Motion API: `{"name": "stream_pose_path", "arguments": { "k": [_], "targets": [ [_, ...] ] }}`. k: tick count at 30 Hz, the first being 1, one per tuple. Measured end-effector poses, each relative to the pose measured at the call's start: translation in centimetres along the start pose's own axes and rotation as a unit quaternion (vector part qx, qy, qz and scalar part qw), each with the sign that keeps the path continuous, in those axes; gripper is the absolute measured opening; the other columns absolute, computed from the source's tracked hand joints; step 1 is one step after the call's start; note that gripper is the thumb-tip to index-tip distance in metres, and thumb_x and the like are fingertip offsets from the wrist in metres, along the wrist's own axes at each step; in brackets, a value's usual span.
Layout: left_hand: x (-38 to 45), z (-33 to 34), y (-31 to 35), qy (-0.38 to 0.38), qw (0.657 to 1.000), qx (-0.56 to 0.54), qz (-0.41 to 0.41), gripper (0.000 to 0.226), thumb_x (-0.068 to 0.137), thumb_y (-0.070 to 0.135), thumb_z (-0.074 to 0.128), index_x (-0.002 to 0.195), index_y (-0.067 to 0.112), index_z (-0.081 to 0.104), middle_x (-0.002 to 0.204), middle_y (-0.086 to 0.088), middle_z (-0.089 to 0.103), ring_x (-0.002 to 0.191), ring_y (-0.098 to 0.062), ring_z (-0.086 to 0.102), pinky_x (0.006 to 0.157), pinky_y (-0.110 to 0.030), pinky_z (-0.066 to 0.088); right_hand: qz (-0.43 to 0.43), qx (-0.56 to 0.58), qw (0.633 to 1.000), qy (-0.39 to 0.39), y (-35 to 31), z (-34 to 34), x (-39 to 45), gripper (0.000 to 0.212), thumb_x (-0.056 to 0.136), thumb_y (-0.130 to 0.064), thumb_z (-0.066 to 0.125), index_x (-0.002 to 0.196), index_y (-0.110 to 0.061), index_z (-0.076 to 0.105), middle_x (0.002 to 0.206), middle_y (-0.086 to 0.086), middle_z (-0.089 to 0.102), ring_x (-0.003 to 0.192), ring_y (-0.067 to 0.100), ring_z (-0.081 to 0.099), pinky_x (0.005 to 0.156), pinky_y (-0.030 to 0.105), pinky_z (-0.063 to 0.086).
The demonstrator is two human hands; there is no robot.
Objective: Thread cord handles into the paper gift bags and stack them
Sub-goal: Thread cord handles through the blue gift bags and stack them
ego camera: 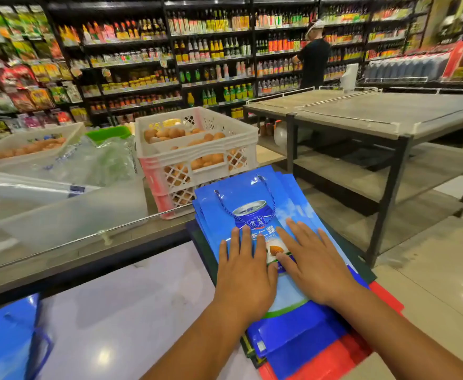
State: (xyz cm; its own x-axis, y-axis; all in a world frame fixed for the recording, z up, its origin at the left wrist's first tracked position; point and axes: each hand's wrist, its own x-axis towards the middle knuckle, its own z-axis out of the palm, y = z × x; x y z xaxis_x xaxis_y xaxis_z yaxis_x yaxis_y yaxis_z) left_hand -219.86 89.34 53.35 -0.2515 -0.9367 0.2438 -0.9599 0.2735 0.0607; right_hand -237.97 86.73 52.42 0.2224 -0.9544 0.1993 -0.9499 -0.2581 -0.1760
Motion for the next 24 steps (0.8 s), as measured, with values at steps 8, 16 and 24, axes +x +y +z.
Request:
{"name": "stream_pose_path", "arguments": {
  "k": [8, 16, 24],
  "targets": [
    [-0.1, 0.3, 0.3, -0.013, 0.999, -0.019, -0.023, 0.084, 0.091, 0.06, -0.003, 0.165, 0.022, 0.013, 0.174, -0.009, -0.002, 0.16, -0.03, -0.014, 0.127, -0.05, -0.01, -0.001, 0.006, 0.999, -0.034, 0.3, 0.1, 0.5, 0.077, 0.092, -0.075, 0.004, 0.163, -0.044, 0.002, 0.173, -0.015, -0.005, 0.159, 0.007, -0.007, 0.129, 0.039, -0.003],
    [-1.0, -3.3, -1.6, -0.059, 0.994, -0.087, 0.028, 0.068, 0.107, 0.055, 0.033, 0.166, 0.028, 0.011, 0.174, -0.006, -0.007, 0.159, -0.025, -0.018, 0.129, -0.046, -0.008, 0.003, 0.006, 1.0, 0.012, -0.2, -0.9, -0.2, 0.066, 0.102, -0.068, 0.026, 0.163, -0.041, 0.02, 0.173, -0.01, 0.012, 0.159, 0.01, 0.009, 0.13, 0.046, 0.011],
    [-10.5, -8.3, -10.9, 0.067, 0.99, -0.115, -0.046, 0.055, 0.107, 0.048, 0.042, 0.159, 0.034, 0.031, 0.172, 0.006, 0.014, 0.16, -0.012, -0.003, 0.131, -0.041, -0.002, -0.116, 0.113, 0.976, 0.143, -8.9, -2.7, -1.8, 0.053, 0.087, -0.031, 0.064, 0.138, -0.019, 0.06, 0.147, 0.003, 0.054, 0.135, 0.03, 0.051, 0.112, 0.053, 0.043]
  ]
}}
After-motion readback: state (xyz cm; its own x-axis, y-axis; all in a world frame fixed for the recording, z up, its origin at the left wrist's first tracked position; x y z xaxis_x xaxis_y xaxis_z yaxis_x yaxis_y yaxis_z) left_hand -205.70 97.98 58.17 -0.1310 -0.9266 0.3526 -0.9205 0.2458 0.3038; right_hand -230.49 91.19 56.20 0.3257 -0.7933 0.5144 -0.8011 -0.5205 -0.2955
